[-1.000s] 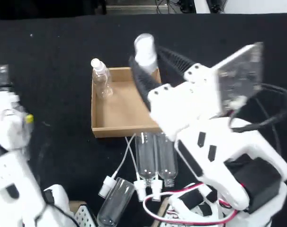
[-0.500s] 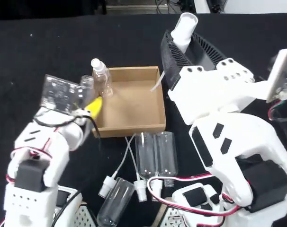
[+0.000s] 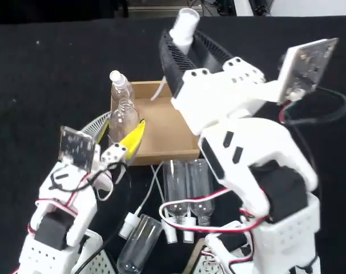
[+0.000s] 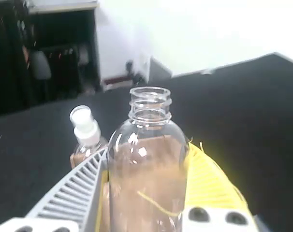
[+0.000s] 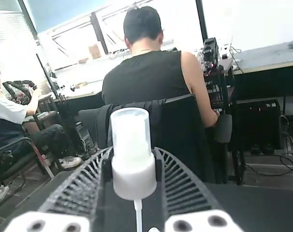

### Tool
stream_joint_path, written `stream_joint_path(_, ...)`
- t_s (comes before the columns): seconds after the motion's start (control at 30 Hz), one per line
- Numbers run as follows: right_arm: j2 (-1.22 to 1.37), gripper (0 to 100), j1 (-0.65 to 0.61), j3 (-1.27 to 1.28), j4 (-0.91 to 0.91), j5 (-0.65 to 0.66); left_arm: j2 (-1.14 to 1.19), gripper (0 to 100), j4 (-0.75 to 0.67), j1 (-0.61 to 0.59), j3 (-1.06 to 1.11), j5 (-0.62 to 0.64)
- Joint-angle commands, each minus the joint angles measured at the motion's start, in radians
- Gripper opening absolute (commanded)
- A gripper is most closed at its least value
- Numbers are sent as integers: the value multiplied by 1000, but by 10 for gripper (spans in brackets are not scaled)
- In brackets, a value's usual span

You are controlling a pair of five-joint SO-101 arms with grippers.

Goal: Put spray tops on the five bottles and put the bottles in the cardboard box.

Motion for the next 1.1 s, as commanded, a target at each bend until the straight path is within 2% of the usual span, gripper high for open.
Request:
stream_joint_path(0.0, -24, 12, -17, 35, -100, -9, -126, 41, -80, 13, 71, 8)
stream_joint_path(0.23, -25, 12, -114, 48, -112, -11, -210, 41, -167, 13, 205, 8)
stream_joint_path(0.37, -25, 12, -124, 50, -115, -5, -210, 41, -209, 13, 248, 8)
stream_joint_path(1.07, -22, 12, -161, 265, -167, 3, -210, 41, -224, 13, 251, 8)
